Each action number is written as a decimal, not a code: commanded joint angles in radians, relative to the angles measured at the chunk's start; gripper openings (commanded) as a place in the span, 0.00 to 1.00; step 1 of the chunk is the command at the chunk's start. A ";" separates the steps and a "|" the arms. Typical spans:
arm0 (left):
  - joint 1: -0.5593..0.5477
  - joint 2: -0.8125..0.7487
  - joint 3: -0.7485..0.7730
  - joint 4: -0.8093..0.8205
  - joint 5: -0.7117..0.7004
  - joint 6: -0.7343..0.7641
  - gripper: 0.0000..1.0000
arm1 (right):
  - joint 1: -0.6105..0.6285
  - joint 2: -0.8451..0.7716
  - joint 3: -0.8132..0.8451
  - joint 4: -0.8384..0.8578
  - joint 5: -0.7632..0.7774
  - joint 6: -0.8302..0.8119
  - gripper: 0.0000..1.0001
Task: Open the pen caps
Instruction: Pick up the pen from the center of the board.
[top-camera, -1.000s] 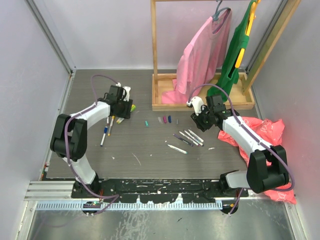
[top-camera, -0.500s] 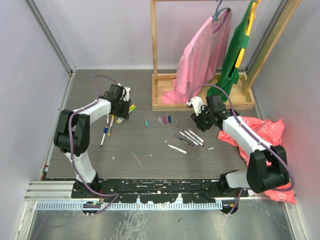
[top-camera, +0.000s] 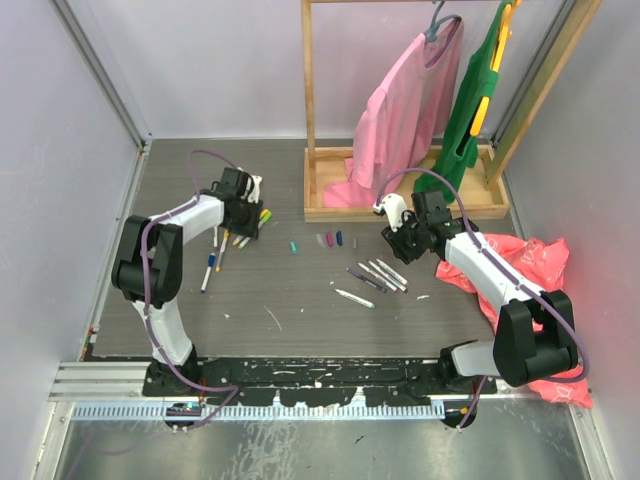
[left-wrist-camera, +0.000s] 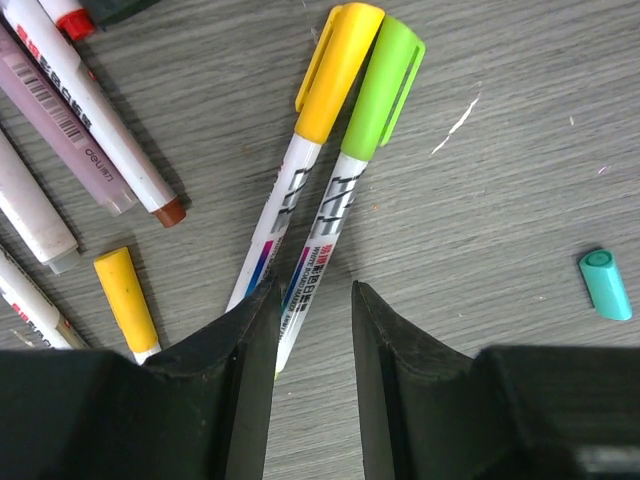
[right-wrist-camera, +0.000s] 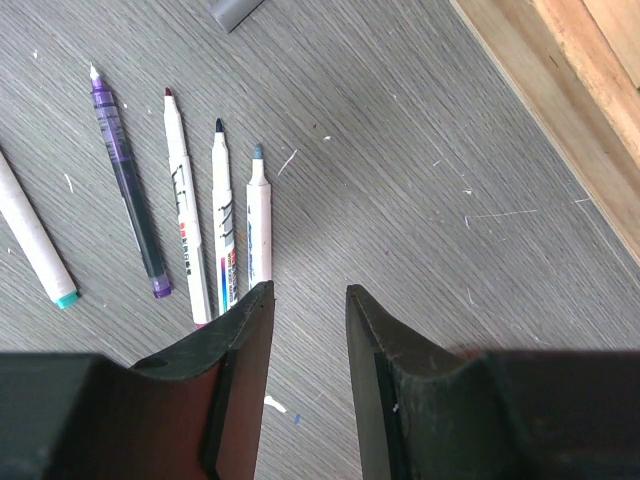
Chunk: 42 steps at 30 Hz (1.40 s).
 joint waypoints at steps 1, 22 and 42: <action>0.007 0.006 0.040 -0.021 0.017 -0.002 0.36 | 0.002 -0.007 0.010 0.010 -0.021 -0.009 0.41; 0.000 0.046 0.058 -0.065 0.087 -0.018 0.23 | 0.002 -0.008 0.009 0.008 -0.022 -0.010 0.41; -0.105 -0.085 0.012 -0.052 0.120 -0.018 0.00 | 0.002 -0.020 0.014 -0.003 -0.055 -0.015 0.41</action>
